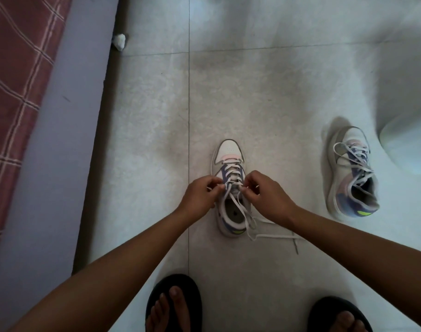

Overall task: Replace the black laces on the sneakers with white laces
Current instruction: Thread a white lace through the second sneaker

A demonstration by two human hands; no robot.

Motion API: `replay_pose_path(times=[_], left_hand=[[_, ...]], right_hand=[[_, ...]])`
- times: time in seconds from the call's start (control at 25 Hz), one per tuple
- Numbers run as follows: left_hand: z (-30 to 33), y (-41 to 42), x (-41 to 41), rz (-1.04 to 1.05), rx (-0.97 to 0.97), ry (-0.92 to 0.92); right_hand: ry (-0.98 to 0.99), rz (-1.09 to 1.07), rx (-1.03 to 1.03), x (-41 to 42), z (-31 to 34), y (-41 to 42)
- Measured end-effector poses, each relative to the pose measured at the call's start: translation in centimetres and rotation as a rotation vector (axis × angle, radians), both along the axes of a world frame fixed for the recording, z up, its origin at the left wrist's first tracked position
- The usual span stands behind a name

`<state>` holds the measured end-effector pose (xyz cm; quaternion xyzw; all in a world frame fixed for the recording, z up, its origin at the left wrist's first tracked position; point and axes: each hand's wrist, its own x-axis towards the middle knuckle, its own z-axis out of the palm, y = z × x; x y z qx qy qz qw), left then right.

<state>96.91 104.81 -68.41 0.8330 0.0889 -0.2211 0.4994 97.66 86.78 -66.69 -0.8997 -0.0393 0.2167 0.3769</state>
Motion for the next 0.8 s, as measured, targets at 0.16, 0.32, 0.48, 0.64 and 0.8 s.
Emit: replay_pose_path(times=[0.16,0.32,0.48,0.64,0.8], left_hand=[[0.9,-0.9,2.0,-0.063,0.08,-0.039],[1.1,-1.4,1.8,-0.435,0.477,-0.373],[0.4,-1.6,-0.9,-0.16,0.276,-0.401],[-1.0,-1.0,-3.5,-0.039,0.128,-0.12],[-2.0,-1.5,-4.0,-0.093,0.227,0.119]], right_hand=[[0.036,-0.022,-0.009,-0.1,0.0,-0.1],[-0.043,-0.047,-0.159,-1.3,0.3,0.4],[-0.079,0.121,-0.347,-3.2,0.6,1.3],[-0.152,0.253,-0.577,-3.2,1.1,2.5],[-0.586,0.405,-0.742,-3.3,1.3,3.5]])
